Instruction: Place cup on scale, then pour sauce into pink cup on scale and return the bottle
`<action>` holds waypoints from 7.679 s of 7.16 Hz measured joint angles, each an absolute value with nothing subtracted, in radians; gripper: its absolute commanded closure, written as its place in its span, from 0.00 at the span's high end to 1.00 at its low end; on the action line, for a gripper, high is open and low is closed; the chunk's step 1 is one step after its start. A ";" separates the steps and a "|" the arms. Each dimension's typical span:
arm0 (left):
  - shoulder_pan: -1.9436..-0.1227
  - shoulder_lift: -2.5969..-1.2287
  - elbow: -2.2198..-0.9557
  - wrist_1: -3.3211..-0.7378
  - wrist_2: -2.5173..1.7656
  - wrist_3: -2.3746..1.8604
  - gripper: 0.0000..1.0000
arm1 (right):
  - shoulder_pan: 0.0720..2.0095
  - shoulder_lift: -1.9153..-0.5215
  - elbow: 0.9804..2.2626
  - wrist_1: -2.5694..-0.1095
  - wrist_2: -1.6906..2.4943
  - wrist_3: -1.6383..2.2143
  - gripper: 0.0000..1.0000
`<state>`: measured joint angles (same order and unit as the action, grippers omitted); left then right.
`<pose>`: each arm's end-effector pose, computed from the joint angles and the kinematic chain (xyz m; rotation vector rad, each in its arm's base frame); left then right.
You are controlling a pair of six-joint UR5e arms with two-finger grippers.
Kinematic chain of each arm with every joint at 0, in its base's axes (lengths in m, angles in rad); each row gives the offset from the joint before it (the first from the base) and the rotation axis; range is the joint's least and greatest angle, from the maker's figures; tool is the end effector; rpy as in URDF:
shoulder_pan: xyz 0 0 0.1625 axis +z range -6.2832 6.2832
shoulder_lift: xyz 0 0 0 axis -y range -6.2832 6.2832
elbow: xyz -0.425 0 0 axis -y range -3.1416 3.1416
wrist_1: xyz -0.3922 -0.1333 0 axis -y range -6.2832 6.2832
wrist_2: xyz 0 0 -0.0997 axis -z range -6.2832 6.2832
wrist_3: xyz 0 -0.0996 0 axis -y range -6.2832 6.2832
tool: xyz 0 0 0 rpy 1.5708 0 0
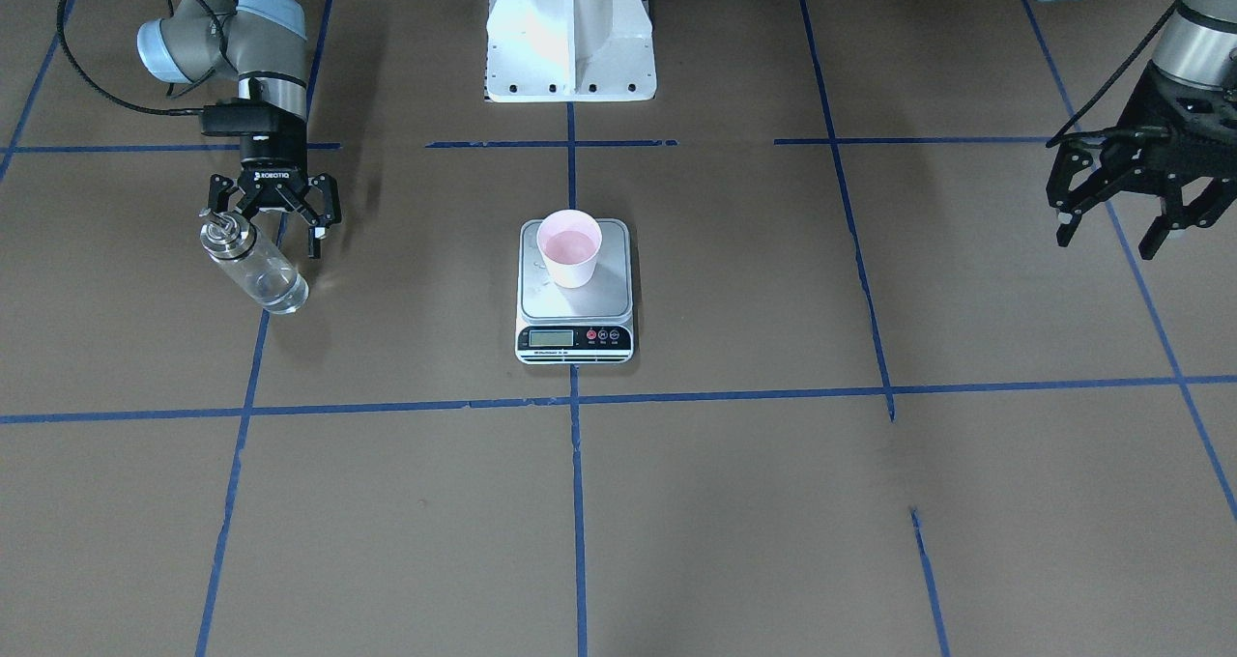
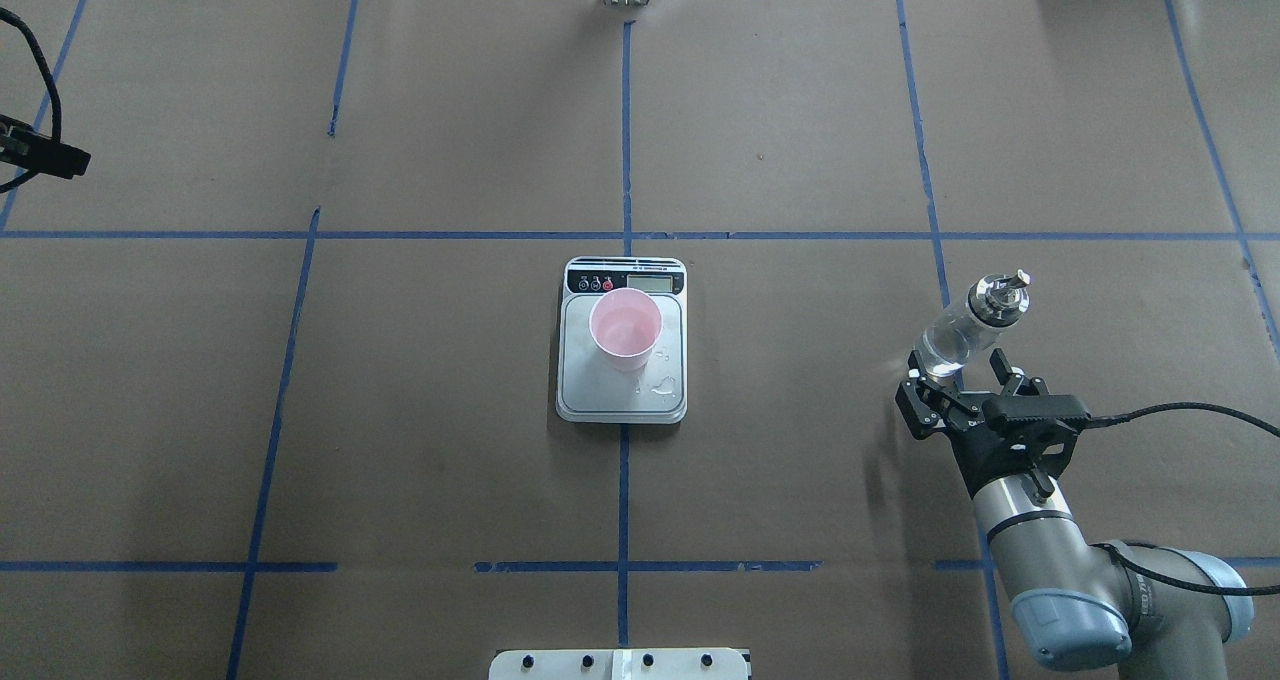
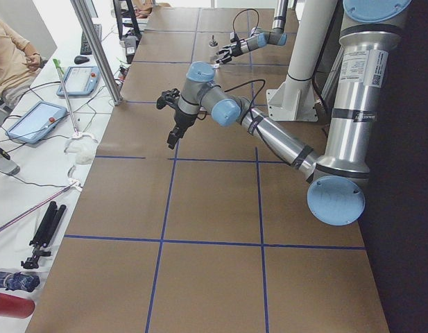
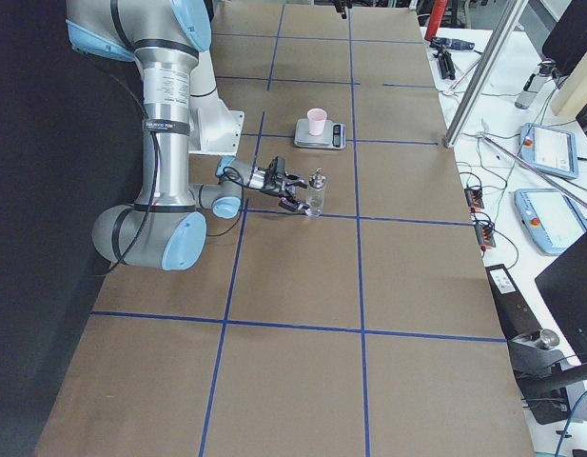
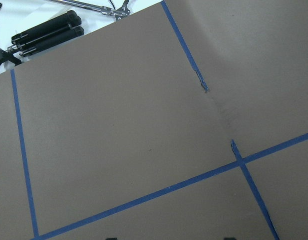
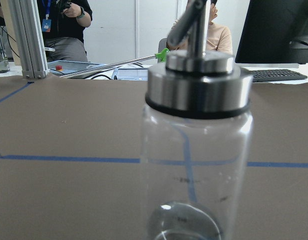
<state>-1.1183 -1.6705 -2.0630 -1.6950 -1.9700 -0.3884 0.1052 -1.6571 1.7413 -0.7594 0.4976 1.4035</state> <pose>0.1350 -0.4939 0.3703 0.4895 0.6376 0.2035 -0.4279 -0.2672 0.5048 1.0953 -0.6611 0.4259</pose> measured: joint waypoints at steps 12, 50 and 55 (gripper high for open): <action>-1.118 -1.670 -2.036 -1.695 -1.974 -0.388 0.80 | 0.514 -1.817 1.615 -0.174 1.073 0.990 1.00; -1.493 -1.652 -1.552 -1.716 -2.346 -0.038 1.00 | 1.519 -1.601 1.747 -1.693 2.297 -0.369 1.00; -1.493 -1.645 -1.592 -1.709 -2.347 -0.040 1.00 | 1.495 -1.594 1.740 -1.693 2.313 -0.369 1.00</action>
